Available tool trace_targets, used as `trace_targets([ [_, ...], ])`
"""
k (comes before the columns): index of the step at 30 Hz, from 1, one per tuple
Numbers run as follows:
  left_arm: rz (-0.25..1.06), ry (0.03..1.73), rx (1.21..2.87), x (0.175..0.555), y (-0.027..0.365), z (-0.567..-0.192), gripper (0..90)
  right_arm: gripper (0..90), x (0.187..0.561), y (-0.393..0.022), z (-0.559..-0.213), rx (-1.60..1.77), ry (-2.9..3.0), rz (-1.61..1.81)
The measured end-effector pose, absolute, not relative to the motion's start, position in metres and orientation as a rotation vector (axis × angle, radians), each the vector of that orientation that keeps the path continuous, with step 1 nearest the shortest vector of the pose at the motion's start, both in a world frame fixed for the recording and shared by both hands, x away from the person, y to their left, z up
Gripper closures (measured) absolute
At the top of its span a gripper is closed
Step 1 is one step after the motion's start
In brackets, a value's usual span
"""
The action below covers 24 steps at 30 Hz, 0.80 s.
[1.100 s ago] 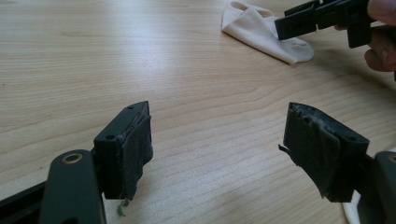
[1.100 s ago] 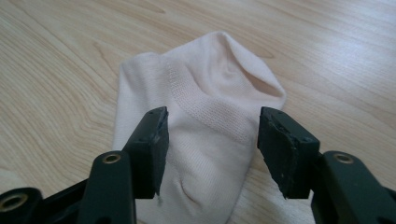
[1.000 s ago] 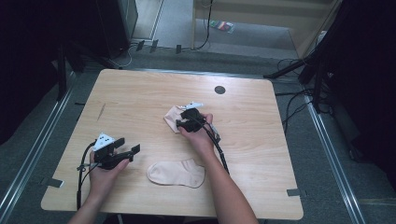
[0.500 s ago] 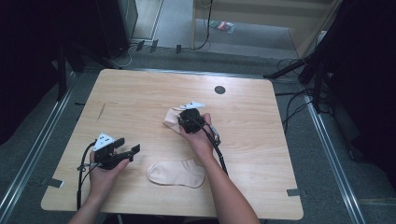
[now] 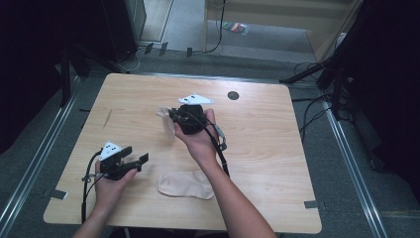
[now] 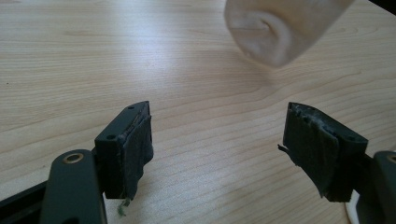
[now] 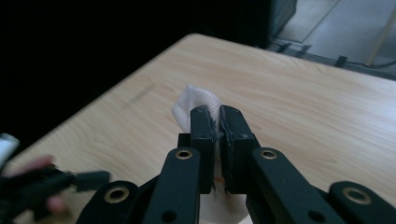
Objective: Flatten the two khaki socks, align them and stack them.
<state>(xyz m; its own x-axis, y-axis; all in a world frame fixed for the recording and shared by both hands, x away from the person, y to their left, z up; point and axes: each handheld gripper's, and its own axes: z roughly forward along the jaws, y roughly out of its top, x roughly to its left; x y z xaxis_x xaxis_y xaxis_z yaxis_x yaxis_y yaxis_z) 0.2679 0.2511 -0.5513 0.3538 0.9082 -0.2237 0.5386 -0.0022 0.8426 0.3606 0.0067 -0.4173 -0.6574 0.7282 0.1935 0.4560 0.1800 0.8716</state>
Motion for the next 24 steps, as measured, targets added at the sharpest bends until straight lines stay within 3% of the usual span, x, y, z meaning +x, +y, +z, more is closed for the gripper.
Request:
trace_targets([
  [5, 0.487, 1.307, 1.672, 0.268, 0.251, -0.551, 24.5, 85.7, 0.355, -0.008, -0.422, 1.293, 2.130, 1.553],
  [15, 0.485, 1.314, 1.672, 0.268, 0.251, -0.551, 24.6, 84.4, 0.372, -0.080, -0.512, 1.690, 1.988, 1.314],
  [18, 0.488, 1.316, 1.673, 0.268, 0.251, -0.551, 24.7, 79.0, 0.371, -0.099, -0.522, 1.760, 1.934, 1.259],
  [24, 0.499, 1.305, 1.671, 0.268, 0.251, -0.551, 28.4, 56.5, 0.361, -0.130, -0.528, 1.753, 1.821, 1.199],
])
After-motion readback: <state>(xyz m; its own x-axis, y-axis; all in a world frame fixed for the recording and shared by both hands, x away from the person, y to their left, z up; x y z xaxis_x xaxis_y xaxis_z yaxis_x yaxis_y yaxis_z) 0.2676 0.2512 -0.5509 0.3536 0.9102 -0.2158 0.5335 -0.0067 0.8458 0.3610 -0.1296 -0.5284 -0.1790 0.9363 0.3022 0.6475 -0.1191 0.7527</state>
